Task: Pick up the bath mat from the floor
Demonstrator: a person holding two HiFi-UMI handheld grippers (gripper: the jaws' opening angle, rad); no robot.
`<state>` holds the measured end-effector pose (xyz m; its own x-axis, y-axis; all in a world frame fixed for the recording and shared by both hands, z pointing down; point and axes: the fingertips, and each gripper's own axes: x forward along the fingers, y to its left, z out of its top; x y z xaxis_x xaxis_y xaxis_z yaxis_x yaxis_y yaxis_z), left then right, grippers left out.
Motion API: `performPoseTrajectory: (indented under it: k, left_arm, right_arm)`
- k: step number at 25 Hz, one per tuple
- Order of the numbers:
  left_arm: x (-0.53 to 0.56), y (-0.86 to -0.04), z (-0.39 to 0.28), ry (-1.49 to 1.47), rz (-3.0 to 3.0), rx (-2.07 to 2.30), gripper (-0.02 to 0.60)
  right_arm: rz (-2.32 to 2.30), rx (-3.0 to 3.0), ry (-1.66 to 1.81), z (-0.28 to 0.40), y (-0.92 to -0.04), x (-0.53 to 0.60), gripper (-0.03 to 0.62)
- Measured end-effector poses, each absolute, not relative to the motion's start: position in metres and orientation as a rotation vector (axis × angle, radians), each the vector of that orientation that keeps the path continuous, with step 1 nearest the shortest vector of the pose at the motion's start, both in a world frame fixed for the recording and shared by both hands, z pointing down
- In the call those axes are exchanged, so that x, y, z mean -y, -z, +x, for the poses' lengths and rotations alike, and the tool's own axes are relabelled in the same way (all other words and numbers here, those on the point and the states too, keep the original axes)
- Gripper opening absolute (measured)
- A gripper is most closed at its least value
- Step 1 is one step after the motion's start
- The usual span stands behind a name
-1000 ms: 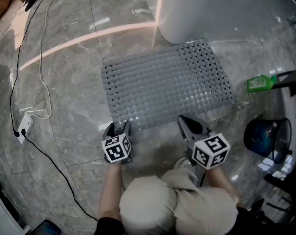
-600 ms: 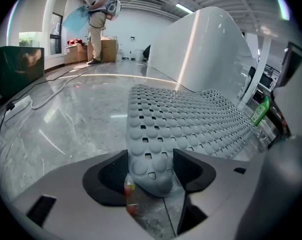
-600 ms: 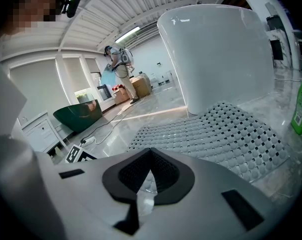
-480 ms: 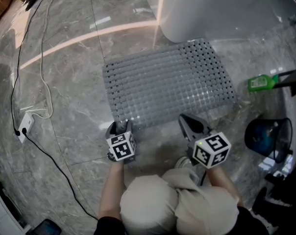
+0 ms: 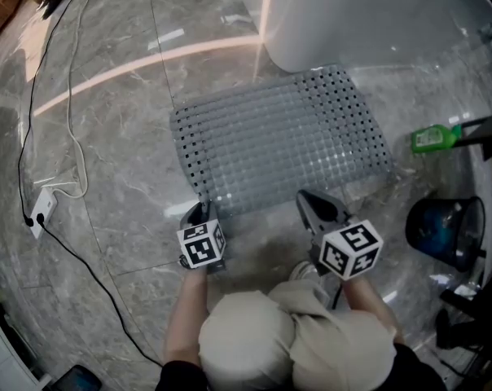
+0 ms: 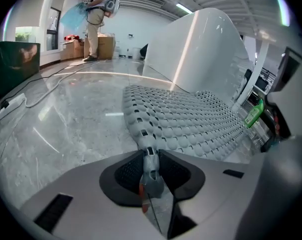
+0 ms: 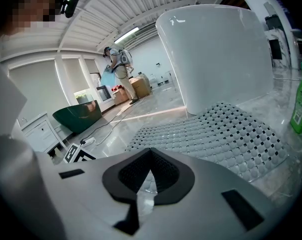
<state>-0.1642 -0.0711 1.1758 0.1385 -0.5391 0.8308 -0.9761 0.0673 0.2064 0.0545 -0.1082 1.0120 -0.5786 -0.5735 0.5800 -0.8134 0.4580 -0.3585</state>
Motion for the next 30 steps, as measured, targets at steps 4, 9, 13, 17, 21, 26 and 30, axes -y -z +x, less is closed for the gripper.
performPoseTrajectory:
  k: [4, 9, 13, 17, 21, 26, 30]
  left_arm:
    - [0.073, -1.171, -0.157, -0.654, 1.615, 1.473, 0.064]
    - [0.073, -1.169, -0.153, -0.647, 1.634, 1.440, 0.046]
    - [0.073, -1.170, -0.153, -0.639, 1.624, 1.430, 0.043]
    - [0.072, -1.171, -0.153, -0.646, 1.619, 1.426, 0.043]
    - [0.072, -1.170, -0.152, -0.636, 1.616, 1.414, 0.042]
    - [0.072, -1.170, -0.152, -0.614, 1.596, 1.413, 0.043]
    - [0.071, -1.164, -0.150, -0.584, 1.572, 1.407, 0.043]
  right_arm:
    - [1.171, 2.338, -0.880, 0.055, -1.012, 0.109, 0.012]
    - [1.166, 2.338, -0.887, 0.055, -1.016, 0.110, 0.012]
    - [1.167, 2.334, -0.886, 0.056, -1.016, 0.113, 0.012]
    - [1.161, 2.338, -0.880, 0.055, -1.016, 0.117, 0.012]
    - [1.160, 2.335, -0.879, 0.054, -1.016, 0.123, 0.012]
    - [1.152, 2.338, -0.884, 0.051, -1.014, 0.129, 0.012]
    - [1.152, 2.330, -0.895, 0.053, -1.008, 0.134, 0.012]
